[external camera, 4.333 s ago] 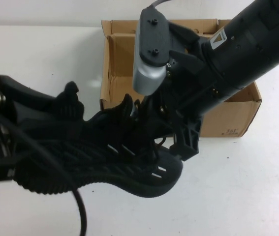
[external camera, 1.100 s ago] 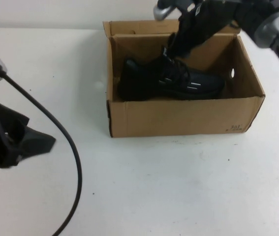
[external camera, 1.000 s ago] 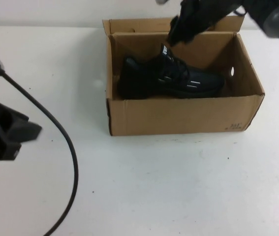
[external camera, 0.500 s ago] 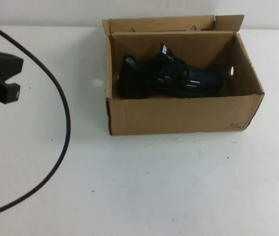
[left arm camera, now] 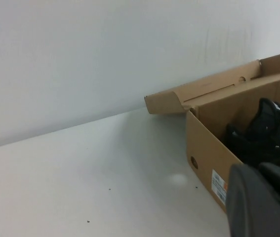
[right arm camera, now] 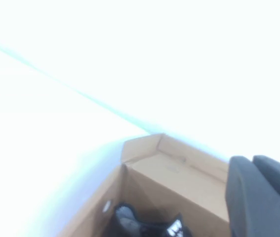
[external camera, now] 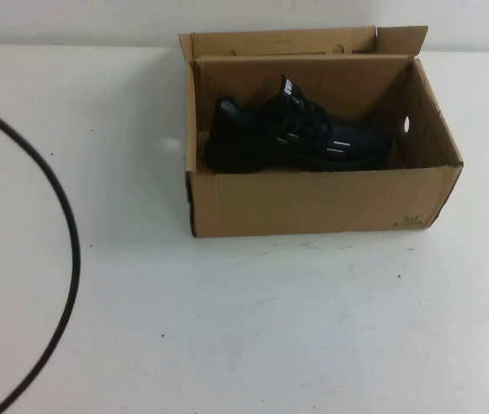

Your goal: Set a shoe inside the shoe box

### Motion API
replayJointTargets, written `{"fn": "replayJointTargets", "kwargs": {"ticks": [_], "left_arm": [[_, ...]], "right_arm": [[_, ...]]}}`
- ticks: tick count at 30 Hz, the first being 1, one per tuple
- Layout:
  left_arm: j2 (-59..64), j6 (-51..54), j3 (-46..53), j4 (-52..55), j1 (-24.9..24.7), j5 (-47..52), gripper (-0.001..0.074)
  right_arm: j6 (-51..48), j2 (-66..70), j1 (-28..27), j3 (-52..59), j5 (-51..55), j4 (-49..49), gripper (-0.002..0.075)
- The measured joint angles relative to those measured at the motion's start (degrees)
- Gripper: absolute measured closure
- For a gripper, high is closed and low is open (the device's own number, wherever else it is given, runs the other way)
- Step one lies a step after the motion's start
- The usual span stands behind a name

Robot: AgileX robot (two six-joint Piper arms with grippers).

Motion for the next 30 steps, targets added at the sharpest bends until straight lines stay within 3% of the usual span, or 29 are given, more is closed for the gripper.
{"fn": "replayJointTargets", "kwargs": {"ticks": [9,17,24,30], "left_arm": [[-10.2,0.0,9.8,-1.4,0.0,2.2,0.0736],[-13.1,0.0,12.7,-1.6,0.0,4.9,0.0736],[-13.4,3.3,13.3,-5.3,0.0,9.0,0.0736],[-13.4,8.6,13.3,-9.6,0.0,11.1,0.0736]], "right_arm": [[-4.9,-24.4,0.0,41.0,-25.1,1.9,0.0741],[-5.0,-41.3,0.0,70.4,-36.8,6.0,0.0743],[-5.1,-50.3,0.0,89.1,-45.8,17.3,0.0743],[-5.2,-51.6,0.0,99.7,-56.8,20.0,0.0743]]}}
